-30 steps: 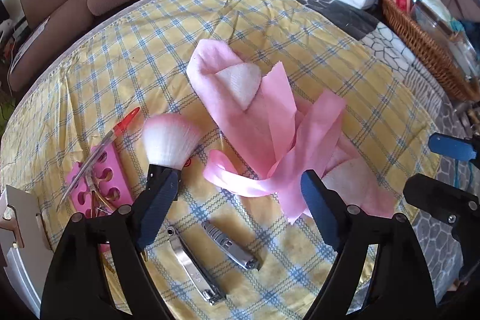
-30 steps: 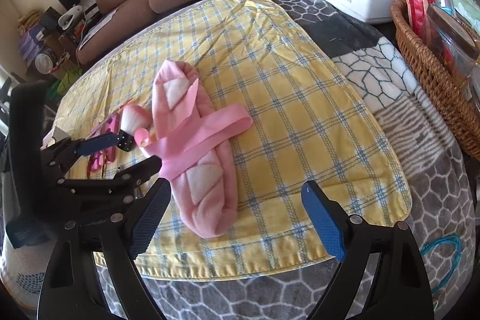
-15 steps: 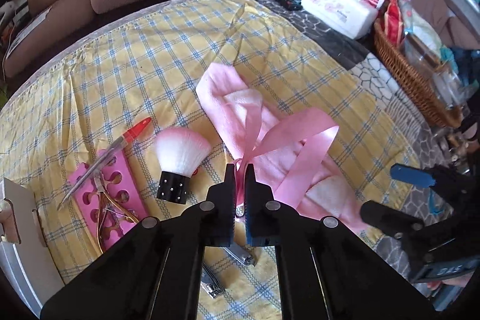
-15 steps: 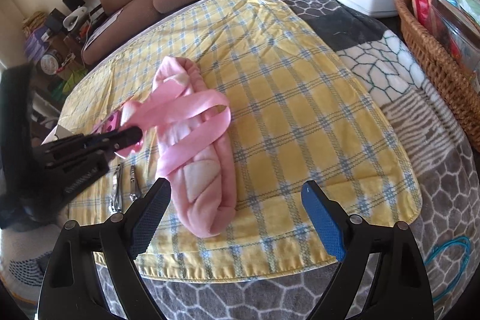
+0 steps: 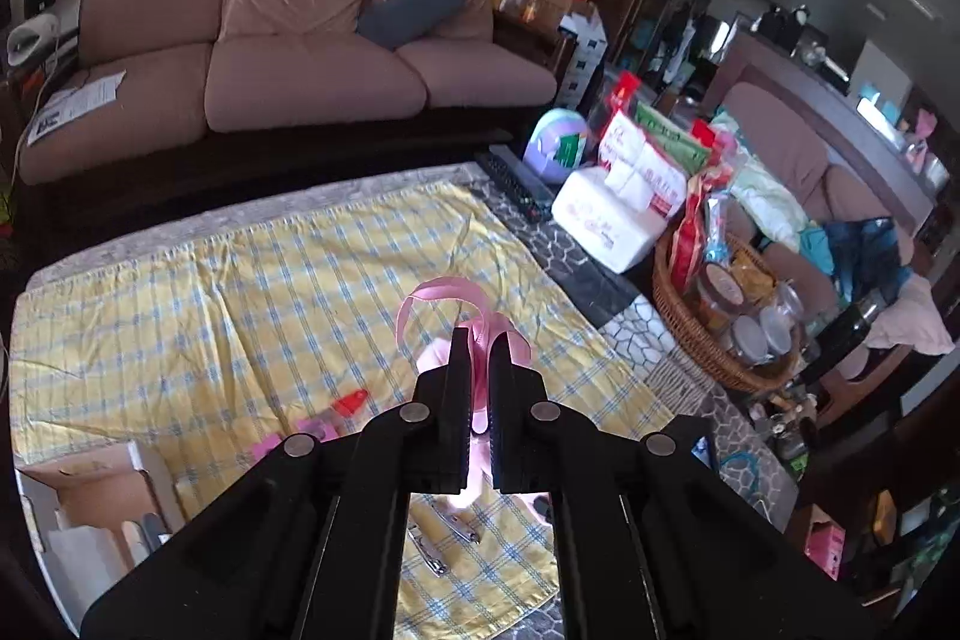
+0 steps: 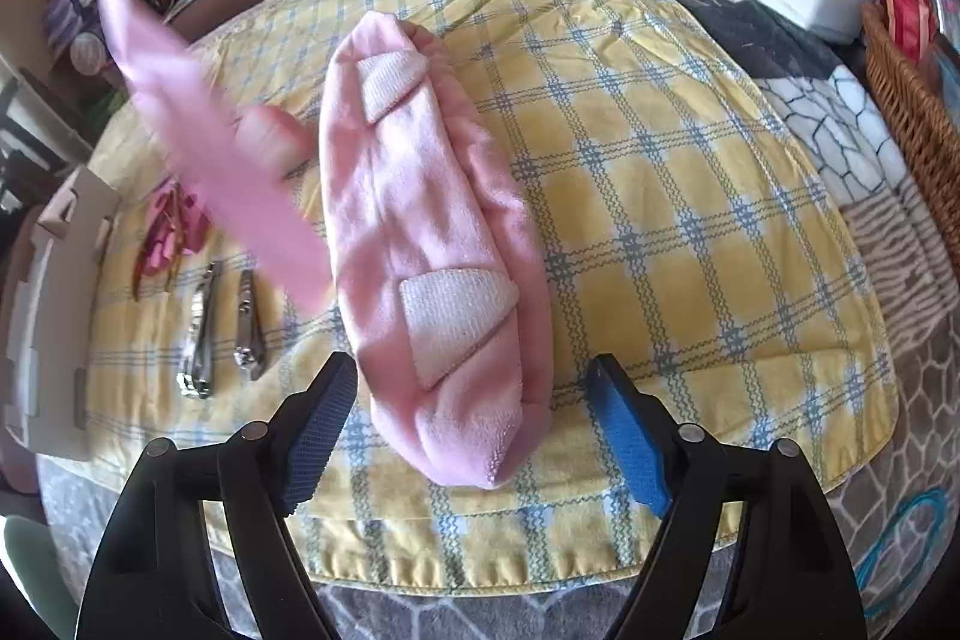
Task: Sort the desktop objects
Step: 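Grasp the pink ribbon with the left gripper while the right grasps the towel body, then lift and carry the pink towel over the cardboard tray with both grippers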
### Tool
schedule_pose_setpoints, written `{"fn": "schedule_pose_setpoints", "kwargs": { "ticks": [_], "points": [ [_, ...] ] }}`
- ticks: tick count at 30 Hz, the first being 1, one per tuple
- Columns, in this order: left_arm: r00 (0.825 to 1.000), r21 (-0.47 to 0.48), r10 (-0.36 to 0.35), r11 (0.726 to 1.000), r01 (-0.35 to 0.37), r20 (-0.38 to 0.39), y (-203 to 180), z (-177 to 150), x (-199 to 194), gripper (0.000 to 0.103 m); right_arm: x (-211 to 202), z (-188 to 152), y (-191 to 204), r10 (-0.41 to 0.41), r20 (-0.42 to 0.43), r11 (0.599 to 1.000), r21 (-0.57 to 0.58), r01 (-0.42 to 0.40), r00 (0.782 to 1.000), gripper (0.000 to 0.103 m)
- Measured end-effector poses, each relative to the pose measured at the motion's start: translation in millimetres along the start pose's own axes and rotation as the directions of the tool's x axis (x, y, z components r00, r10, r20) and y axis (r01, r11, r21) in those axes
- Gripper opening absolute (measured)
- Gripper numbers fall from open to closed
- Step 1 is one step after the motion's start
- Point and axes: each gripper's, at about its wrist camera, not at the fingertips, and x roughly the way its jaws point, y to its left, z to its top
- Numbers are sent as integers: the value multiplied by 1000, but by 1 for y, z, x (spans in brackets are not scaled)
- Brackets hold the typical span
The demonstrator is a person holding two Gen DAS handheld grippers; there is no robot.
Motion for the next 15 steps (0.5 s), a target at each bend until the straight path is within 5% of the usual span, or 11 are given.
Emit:
{"fn": "schedule_pose_setpoints", "kwargs": {
  "ticks": [2, 5, 15],
  "points": [
    [999, 13, 14, 1000, -14, 32, 7, 11, -27, 4, 0, 3, 4, -47, 1, 998, -30, 47, 999, 24],
    [998, 10, 28, 1000, -28, 57, 19, 19, -57, 4, -6, 8, 4, -52, 2, 999, -13, 52, 999, 15],
    [994, -50, 83, 996, -80, 72, 68, 0, -128, 4, -86, 36, 43, -50, 125, 997, -48, 56, 991, 12]
  ]
}}
